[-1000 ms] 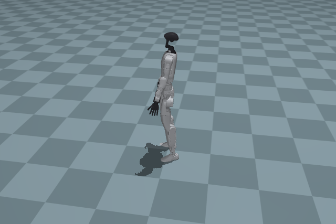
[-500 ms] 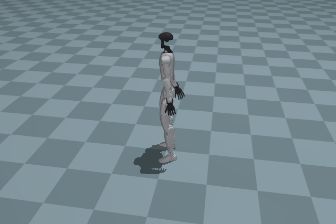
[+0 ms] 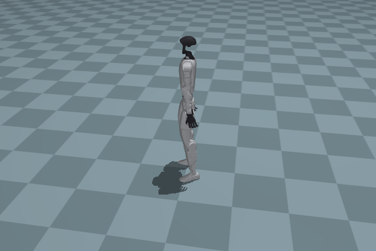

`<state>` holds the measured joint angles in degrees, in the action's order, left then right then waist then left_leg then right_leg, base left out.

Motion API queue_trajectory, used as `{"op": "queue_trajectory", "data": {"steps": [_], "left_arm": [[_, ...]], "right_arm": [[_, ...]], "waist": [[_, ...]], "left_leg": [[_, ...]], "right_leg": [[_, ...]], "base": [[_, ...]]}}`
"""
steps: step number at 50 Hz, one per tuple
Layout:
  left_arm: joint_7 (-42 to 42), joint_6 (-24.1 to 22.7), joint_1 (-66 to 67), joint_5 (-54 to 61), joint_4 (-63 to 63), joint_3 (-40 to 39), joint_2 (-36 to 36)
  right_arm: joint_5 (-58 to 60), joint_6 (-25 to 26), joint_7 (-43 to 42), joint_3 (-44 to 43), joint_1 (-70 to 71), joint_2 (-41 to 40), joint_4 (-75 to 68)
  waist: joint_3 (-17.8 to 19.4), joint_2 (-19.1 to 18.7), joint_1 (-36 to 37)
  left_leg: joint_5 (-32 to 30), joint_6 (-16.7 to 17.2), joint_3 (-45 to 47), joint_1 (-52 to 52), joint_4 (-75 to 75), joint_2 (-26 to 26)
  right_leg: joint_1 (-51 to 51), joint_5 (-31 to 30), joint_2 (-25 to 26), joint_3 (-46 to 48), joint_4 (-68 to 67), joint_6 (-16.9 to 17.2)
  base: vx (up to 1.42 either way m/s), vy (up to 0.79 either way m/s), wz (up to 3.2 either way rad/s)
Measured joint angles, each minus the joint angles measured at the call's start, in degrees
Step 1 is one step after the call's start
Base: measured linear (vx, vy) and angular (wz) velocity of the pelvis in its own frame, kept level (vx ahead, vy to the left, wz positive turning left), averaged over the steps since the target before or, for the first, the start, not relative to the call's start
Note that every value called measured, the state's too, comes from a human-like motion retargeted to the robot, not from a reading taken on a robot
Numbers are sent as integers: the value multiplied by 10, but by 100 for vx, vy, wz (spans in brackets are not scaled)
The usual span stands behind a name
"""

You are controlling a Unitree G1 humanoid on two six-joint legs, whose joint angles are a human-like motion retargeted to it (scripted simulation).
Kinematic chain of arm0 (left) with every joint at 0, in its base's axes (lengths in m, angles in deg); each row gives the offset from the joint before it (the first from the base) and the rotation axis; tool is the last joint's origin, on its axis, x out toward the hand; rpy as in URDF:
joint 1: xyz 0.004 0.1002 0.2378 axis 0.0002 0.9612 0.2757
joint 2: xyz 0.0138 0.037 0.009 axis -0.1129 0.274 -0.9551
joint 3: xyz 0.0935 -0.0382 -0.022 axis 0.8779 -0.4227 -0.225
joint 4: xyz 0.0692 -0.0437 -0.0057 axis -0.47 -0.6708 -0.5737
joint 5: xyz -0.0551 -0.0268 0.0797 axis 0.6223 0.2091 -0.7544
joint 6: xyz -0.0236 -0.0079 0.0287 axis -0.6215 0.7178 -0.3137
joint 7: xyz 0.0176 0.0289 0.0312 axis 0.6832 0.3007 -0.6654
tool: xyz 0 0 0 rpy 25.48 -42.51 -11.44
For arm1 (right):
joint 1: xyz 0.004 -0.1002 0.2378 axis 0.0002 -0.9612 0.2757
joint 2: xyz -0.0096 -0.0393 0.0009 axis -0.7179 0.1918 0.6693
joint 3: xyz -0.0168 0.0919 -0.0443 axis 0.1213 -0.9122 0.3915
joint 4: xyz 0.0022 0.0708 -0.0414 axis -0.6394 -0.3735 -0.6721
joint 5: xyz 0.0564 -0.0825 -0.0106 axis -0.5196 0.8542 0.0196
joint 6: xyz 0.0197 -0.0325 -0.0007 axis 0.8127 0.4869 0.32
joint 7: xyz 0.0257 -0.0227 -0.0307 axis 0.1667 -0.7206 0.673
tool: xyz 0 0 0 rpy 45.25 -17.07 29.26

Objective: In place motions

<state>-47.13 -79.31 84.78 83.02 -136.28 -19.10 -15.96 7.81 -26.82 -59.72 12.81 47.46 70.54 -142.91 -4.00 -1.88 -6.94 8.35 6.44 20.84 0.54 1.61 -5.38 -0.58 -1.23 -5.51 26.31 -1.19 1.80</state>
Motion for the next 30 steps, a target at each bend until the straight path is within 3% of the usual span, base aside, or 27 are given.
{"op": "queue_trajectory", "data": {"steps": [4,8,13,22,26,30], "left_arm": [[-41,7,1,23,0,-26,18],[-9,1,-9,-19,8,-25,-1],[13,-2,-15,-61,28,-5,-30],[-3,2,-22,-12,32,-18,-8],[-1,-5,-17,-30,44,1,7],[-8,-3,-10,-38,45,-10,26]], "right_arm": [[53,31,-31,8,-8,19,-54],[61,13,-11,-16,-25,41,-75],[-4,3,35,-86,-40,62,-79],[-171,7,-18,-130,-19,63,-76],[-182,12,33,-134,-17,45,-27],[-167,40,163,-151,-17,32,71]], "waist": [[-8,0,3],[-12,-3,19],[-19,-3,19],[-24,-13,8],[-21,-11,3],[-24,-8,4]], "left_leg": [[-1,7,-7,-7,4,-3],[-6,0,1,-13,2,2],[-8,-1,-7,-18,2,5],[-8,0,1,-20,0,1],[-8,0,8,-13,-1,0],[-8,3,18,-7,-2,-3]], "right_leg": [[1,2,-5,9,2,2],[1,3,-1,3,4,0],[3,5,-3,11,7,1],[-9,1,1,-2,5,0],[-9,0,1,-10,4,0],[-11,-2,2,-22,2,0]], "base": [[3,3,23],[1,2,-14],[1,0,10],[0,0,-4],[-1,0,-9],[4,0,-24]]}}
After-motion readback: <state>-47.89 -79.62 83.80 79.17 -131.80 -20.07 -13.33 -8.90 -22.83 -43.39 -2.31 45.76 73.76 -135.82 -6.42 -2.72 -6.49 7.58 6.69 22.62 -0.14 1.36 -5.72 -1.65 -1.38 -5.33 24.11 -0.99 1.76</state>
